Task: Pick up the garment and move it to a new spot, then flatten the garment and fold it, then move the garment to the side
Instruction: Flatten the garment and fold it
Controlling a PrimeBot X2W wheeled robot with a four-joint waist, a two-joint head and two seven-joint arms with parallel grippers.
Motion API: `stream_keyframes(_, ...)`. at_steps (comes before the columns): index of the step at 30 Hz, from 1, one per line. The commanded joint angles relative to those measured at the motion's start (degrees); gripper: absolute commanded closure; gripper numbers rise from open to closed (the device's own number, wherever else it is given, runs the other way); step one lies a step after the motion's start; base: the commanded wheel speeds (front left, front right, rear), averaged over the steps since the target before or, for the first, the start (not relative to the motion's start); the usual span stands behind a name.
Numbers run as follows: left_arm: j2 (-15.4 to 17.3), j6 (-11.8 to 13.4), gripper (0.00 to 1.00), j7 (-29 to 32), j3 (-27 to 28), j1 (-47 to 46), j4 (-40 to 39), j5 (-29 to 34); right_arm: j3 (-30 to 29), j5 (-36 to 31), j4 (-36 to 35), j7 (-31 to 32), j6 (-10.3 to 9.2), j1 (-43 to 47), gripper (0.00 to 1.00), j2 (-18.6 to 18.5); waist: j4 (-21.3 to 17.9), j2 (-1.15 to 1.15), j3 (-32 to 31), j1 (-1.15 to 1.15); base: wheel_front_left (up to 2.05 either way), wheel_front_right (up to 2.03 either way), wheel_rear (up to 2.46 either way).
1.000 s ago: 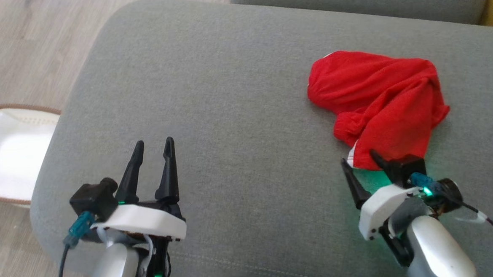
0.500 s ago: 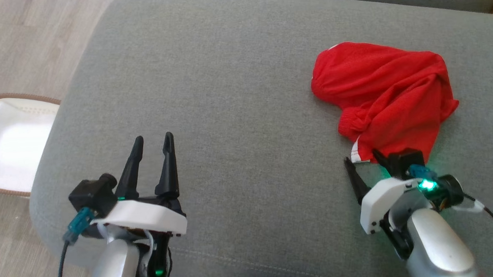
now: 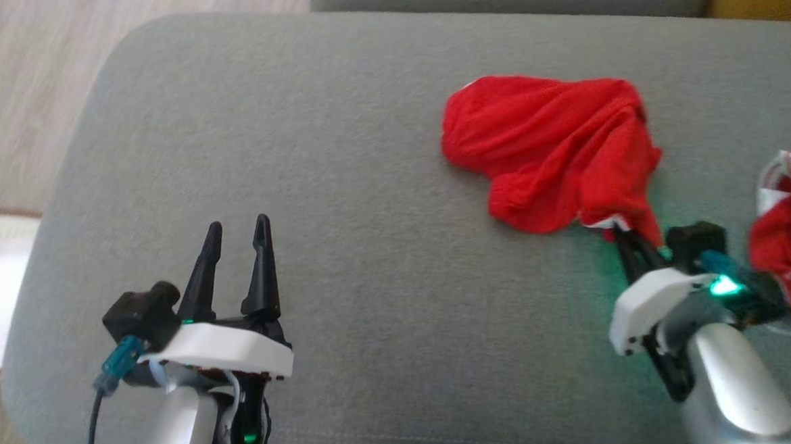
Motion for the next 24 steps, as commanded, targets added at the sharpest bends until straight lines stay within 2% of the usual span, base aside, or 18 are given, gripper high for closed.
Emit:
stream_keyframes(1, 0.2, -0.1, 0.00, -0.3, 2.3, -1.4, -1.9, -0.4, 0.1, -1.0, -3.0, 0.1, -0.05, 0.8, 1.00, -0.1, -2.6, 0.00, -1.9, 0.00, 0.00, 0.00, 0.00)
stream_keyframes(5, 0.2, -0.2, 0.00, -0.3, 1.9, -0.6, -2.1, -0.5, -4.3, -2.4, -9.5, 2.1, -0.05, 4.6, 1.00, -0.4, -5.4, 0.00, -3.4, 0.00, 0.00, 0.00, 0.00)
stream_keyframes(10, 0.2, -0.2, 0.00, -0.3, 1.2, -0.4, -2.5, -0.5, -6.5, -3.9, -14.2, 4.4, -0.05, 8.2, 1.00, -0.6, -7.6, 0.00, -4.2, 0.00, 0.00, 0.00, 0.00)
stream_keyframes(11, 0.2, -0.2, 0.00, -0.3, 1.1, -0.3, -2.5, -0.3, -6.9, -5.0, -14.9, 4.4, -0.05, 9.0, 0.00, -0.6, -8.2, 0.00, -4.4, 0.00, 0.00, 0.00, 0.00)
stream_keyframes(18, 0.2, -0.5, 0.00, -0.3, 0.5, 0.4, -2.2, 0.1, -6.1, -4.0, -16.0, 1.0, -0.05, 9.2, 0.00, -0.2, -9.8, 0.00, -4.8, 0.00, 0.00, 0.00, 0.00)
stream_keyframes(24, 0.2, -0.7, 0.00, -0.3, 0.1, 0.8, -2.2, 0.3, -2.7, 3.3, -19.5, -3.2, -0.05, 9.6, 0.00, -0.1, -11.5, 0.00, -5.4, 0.00, 0.00, 0.00, 0.00)
